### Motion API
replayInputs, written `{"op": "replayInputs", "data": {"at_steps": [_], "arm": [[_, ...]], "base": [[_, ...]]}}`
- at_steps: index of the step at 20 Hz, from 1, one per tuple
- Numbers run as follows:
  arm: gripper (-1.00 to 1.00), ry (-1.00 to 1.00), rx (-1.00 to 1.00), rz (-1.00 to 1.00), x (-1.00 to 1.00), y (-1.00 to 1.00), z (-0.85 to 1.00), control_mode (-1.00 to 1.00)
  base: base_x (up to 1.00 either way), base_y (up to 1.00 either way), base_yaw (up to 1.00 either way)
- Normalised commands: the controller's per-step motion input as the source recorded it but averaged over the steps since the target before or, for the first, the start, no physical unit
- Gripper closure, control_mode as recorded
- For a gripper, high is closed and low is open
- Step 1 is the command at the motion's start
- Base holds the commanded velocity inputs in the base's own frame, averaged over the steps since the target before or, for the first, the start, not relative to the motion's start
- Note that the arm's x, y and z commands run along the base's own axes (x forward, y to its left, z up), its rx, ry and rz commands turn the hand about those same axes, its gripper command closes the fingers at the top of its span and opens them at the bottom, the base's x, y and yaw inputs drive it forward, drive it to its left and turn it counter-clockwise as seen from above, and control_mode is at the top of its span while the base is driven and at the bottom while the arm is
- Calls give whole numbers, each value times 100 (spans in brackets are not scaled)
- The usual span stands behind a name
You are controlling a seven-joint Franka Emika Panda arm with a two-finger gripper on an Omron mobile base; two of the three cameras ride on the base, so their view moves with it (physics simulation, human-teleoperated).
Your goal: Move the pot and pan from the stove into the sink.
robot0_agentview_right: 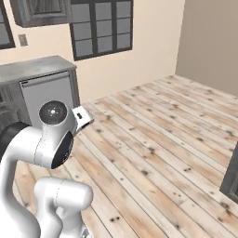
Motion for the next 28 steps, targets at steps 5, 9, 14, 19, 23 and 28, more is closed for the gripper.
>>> {"op": "replayInputs", "data": {"at_steps": [5, 9, 14, 19, 23, 28], "arm": [[-100, 0, 0, 0, 0, 0, 0, 100], [-100, 0, 0, 0, 0, 0, 0, 100], [-100, 0, 0, 0, 0, 0, 0, 100], [-100, 0, 0, 0, 0, 0, 0, 100], [-100, 0, 0, 0, 0, 0, 0, 100], [-100, 0, 0, 0, 0, 0, 0, 100]], "base": [[0, -25, -33], [0, -25, -33], [0, -26, -33], [0, -30, -32], [0, -33, -33], [0, -36, -34]]}}
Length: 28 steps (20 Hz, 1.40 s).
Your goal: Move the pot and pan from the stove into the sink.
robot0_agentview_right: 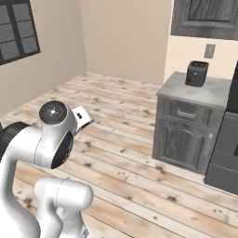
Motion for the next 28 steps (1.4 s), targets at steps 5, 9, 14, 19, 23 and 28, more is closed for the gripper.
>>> {"op": "replayInputs", "data": {"at_steps": [5, 9, 14, 19, 23, 28], "arm": [[-100, 0, 0, 0, 0, 0, 0, 100], [-100, 0, 0, 0, 0, 0, 0, 100], [-100, 0, 0, 0, 0, 0, 0, 100], [-100, 0, 0, 0, 0, 0, 0, 100], [-100, 0, 0, 0, 0, 0, 0, 100], [-100, 0, 0, 0, 0, 0, 0, 100]], "base": [[0, -41, -34], [0, -44, -34], [-2, -18, -11], [16, 5, -2], [71, 8, -3], [93, 7, 0]]}}
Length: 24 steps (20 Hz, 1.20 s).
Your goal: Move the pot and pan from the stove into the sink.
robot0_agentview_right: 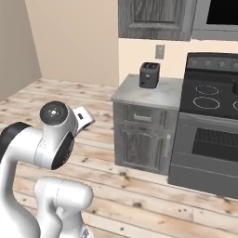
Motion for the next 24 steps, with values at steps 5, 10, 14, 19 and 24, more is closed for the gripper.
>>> {"op": "replayInputs", "data": {"at_steps": [5, 10, 14, 19, 24], "arm": [[-100, 0, 0, 0, 0, 0, 0, 100], [-100, 0, 0, 0, 0, 0, 0, 100], [-100, 0, 0, 0, 0, 0, 0, 100], [-100, 0, 0, 0, 0, 0, 0, 100], [-100, 0, 0, 0, 0, 0, 0, 100]], "base": [[96, 12, 0], [39, 4, 0], [0, -4, -1], [20, -47, -5], [29, -70, -5]]}}
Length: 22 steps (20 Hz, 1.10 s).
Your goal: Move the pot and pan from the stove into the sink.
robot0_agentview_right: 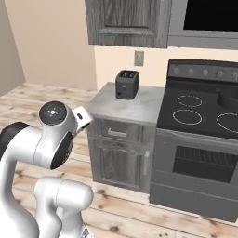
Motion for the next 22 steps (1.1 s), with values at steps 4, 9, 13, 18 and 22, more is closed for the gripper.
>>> {"op": "replayInputs", "data": {"at_steps": [4, 9, 13, 18, 22], "arm": [[-100, 0, 0, 0, 0, 0, 0, 100], [-100, 0, 0, 0, 0, 0, 0, 100], [-100, 0, 0, 0, 0, 0, 0, 100], [-100, 0, 0, 0, 0, 0, 0, 100], [-100, 0, 0, 0, 0, 0, 0, 100]], "base": [[26, -77, -5], [22, -79, -5], [18, -82, -5], [12, -80, -6], [14, -79, -7]]}}
